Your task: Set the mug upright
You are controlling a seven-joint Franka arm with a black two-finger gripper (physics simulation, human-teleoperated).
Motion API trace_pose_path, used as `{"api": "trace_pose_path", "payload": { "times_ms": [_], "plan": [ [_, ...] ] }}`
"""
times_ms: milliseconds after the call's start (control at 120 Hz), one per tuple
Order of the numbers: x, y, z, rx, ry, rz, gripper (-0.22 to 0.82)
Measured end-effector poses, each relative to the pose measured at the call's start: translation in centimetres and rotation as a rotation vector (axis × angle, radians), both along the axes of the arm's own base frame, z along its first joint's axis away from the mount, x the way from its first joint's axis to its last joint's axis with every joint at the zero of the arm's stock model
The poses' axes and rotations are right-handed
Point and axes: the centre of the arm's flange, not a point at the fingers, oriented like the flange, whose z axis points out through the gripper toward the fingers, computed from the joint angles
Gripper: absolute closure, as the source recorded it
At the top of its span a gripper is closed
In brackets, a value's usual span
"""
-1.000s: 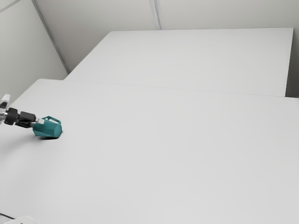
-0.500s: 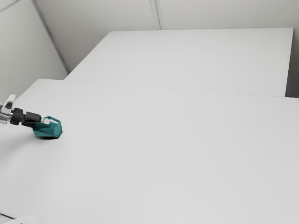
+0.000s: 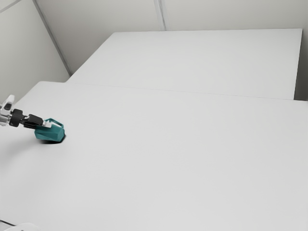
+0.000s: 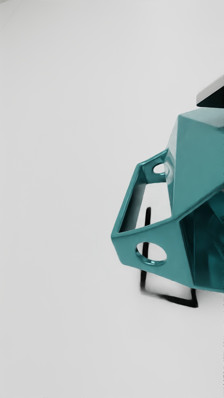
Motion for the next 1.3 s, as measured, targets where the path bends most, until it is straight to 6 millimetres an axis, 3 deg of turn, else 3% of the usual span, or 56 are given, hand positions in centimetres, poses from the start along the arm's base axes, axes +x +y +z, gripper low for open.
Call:
{"api": "trace_pose_path", "payload": {
  "times_ms": [267,550,642,858,1067,1300],
  "plan": [
    [0.4,-0.5,1.2,0.021,-0.008,-0.010,0.69],
    [2.9,-4.7,4.3,0.071,-0.016,-0.096,0.74],
    [4.2,-7.2,6.7,0.133,-0.004,-0.163,0.74],
    [7.5,-15.4,12.2,0.319,0.079,-0.341,0.74],
    [8.2,-21.4,13.9,0.419,0.182,-0.402,0.75],
    [7.1,-27.4,14.6,0.496,0.273,-0.423,0.76]
  ]
}}
